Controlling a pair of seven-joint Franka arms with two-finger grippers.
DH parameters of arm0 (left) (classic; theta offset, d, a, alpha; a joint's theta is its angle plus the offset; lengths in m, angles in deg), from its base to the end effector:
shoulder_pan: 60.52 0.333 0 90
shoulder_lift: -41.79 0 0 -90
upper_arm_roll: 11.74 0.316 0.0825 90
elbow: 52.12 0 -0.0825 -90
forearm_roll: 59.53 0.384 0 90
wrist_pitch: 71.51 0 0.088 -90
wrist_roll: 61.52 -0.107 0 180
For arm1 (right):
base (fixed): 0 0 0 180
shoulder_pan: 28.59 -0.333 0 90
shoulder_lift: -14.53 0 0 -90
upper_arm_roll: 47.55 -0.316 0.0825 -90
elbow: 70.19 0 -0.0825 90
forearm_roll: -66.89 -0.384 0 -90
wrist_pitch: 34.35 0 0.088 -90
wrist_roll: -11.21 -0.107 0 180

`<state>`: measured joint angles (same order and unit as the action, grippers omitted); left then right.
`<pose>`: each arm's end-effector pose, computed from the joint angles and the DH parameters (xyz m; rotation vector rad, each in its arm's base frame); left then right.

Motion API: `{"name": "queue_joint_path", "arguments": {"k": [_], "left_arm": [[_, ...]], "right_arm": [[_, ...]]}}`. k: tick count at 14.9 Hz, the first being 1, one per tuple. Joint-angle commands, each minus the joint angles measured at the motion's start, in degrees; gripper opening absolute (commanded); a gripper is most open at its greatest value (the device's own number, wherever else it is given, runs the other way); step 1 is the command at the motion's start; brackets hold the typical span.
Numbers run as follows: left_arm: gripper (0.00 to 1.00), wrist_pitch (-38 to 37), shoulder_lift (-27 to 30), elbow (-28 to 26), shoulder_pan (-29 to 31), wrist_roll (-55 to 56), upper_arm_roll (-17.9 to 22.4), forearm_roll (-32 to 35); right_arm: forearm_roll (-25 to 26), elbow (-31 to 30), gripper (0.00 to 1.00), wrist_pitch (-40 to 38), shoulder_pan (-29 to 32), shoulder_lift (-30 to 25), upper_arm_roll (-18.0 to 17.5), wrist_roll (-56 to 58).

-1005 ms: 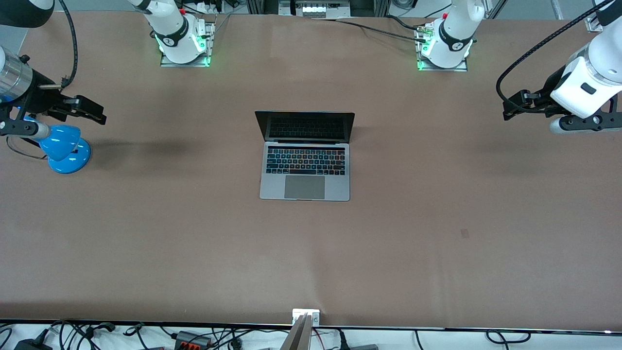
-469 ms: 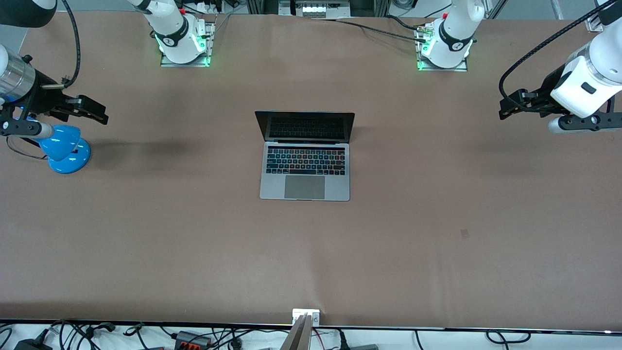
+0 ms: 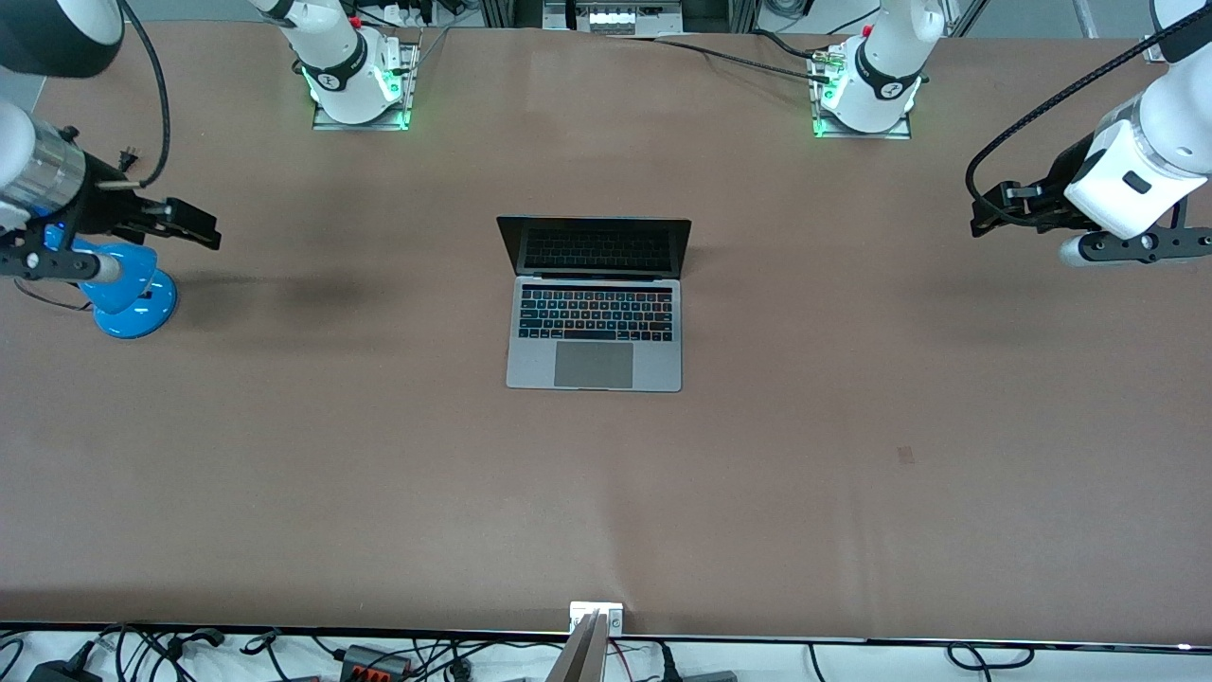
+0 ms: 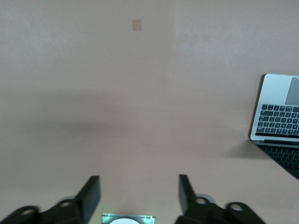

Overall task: Close laptop with both arms from behind
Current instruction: 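Move the right gripper and the left gripper toward the laptop lid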

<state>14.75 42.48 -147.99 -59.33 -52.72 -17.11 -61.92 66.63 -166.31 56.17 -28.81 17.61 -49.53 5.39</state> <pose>0.5371 -0.0442 0.5782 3.1064 0.1263 -0.2482 0.5620 0.0217 0.5451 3.1268 -0.0993 -0.2375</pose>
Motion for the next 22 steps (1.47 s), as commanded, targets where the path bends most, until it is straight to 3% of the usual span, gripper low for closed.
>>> {"name": "queue_joint_path", "arguments": {"k": [1,2,3,4,5,6,10,14,19,22], "left_arm": [[0.14,-4.16,-0.17,1.48,0.22,-1.86,0.09,-0.95],[0.03,-5.13,-0.08,1.57,0.22,-2.21,0.09,-1.48],[0.01,-5.66,0.01,2.00,0.22,-2.30,-0.26,-1.57],[0.01,-7.58,-0.08,2.70,0.22,-2.30,-0.35,-1.83],[0.01,-8.03,-0.08,2.80,-0.04,-2.21,-0.35,-2.01],[0.01,-8.04,-0.08,2.80,-0.57,-1.78,-0.43,-2.62],[0.01,-7.95,-0.52,3.50,-0.75,-1.60,-2.63,-7.54],[0.01,-7.95,-0.43,3.59,-0.75,0.15,-4.21,-7.81],[0.01,-4.10,-3.41,3.50,-0.93,3.06,-8.33,-10.45],[0.01,-1.19,-6.40,3.33,-0.93,3.24,-11.15,-10.54]], "right_arm": [[-0.97,1.02,1.00,-0.87,0.31,1.32,-0.13,0.81],[-0.97,0.76,1.00,-0.96,0.31,1.32,-0.13,0.81],[-0.97,0.76,0.69,-1.40,0.31,1.32,-0.13,2.38],[-0.97,0.85,0.31,-3.49,0.31,1.32,-0.13,4.22],[-0.97,0.85,0.04,-6.04,0.05,1.14,-0.13,4.67],[-0.89,0.85,0.00,-7.19,-0.04,1.06,-0.13,4.59],[-0.97,0.06,0.00,-9.30,-0.21,0.44,-0.21,5.12],[-1.32,-3.27,0.00,-13.27,-3.20,-2.54,-0.30,5.12],[-6.14,-21.53,0.00,-6.17,-7.42,-15.35,-0.21,4.15],[-7.04,-25.61,0.00,-1.50,-10.66,-17.75,-0.48,4.15]]}}
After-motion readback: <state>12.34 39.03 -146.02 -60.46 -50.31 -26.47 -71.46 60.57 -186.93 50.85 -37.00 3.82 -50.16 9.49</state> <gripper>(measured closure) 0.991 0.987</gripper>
